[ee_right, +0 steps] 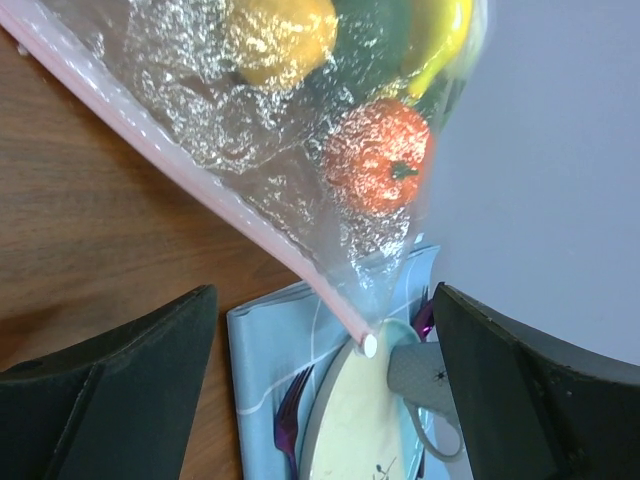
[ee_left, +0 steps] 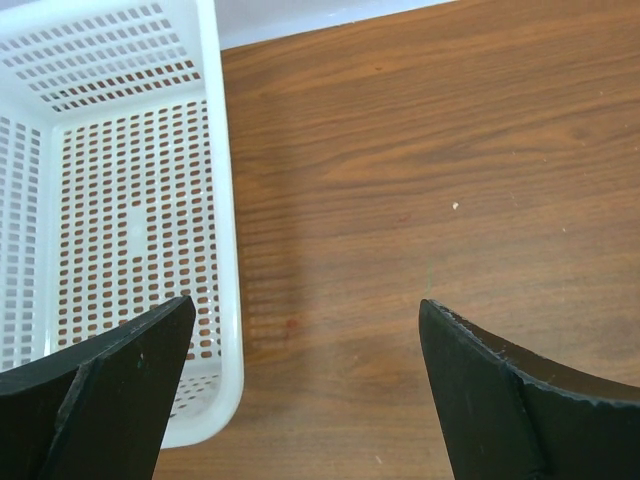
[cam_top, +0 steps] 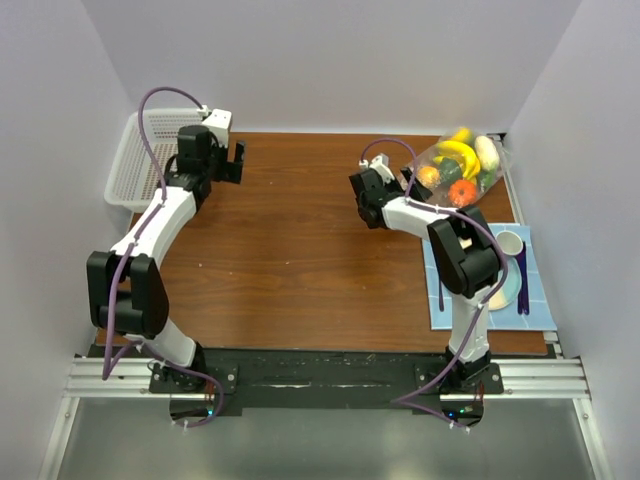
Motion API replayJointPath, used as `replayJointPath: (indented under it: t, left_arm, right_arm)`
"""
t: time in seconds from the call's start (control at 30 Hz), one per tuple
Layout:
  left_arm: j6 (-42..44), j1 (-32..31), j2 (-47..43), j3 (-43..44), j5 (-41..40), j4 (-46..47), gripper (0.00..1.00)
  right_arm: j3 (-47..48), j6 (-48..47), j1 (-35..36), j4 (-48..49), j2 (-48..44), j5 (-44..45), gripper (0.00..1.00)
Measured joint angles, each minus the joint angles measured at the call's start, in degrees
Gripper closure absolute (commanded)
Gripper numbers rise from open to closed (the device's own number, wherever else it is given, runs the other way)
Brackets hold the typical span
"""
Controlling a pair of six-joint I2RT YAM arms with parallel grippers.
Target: Open the zip-top bag and remove the fake food
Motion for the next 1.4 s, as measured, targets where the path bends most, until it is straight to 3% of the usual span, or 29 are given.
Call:
replayJointPath:
  t: [0.3, 0.67, 0.9, 1.07, 1.13, 1.2, 1.33, 1.37, 1.4]
  left_arm:
    - [0.48, 0.0, 1.75, 1.73, -2.49, 2.12, 0.0]
    - [0.92, 0.0, 5.7, 3.43, -6.6, 4.09, 0.0]
    - [3.74, 0.0, 8.28, 3.41, -9.79, 8.15, 0.0]
    - [6.73, -0.09, 10.32, 2.14, -13.97, 12.39, 0.0]
    - [8.07, -0.15, 11.67, 1.7, -16.02, 14.27, 0.0]
    - [9.27, -0.22, 13.62, 1.7, -17.88, 16.26, 0.03]
    - [10.8, -0.39, 18.95, 2.71, -20.96, 18.43, 0.22]
    - [10.99, -0.44, 20.46, 3.21, -21.49, 18.51, 0.36]
    - [11.21, -0.44, 22.32, 3.87, -21.81, 18.36, 0.43]
  right_arm:
    - [-1.22, 4.0, -3.89, -2.58, 1.22, -3.08, 0.12]
    - [3.98, 7.48, -6.56, -6.01, 8.17, -4.31, 0.29]
    - [5.55, 8.57, -7.34, -6.03, 9.75, -4.98, 0.59]
    - [6.21, 9.33, -8.79, -6.12, 11.02, -5.03, 0.69]
    - [6.71, 9.9, -9.42, -6.58, 11.26, -5.42, 0.8]
    - [7.08, 10.45, -9.9, -7.23, 11.26, -5.99, 0.99]
    - [7.21, 13.16, -10.4, -8.15, 10.91, -6.91, 1.0]
    - [7.17, 13.81, -10.43, -8.48, 10.54, -7.34, 1.0]
    - [6.97, 14.84, -10.43, -9.22, 9.73, -8.07, 1.0]
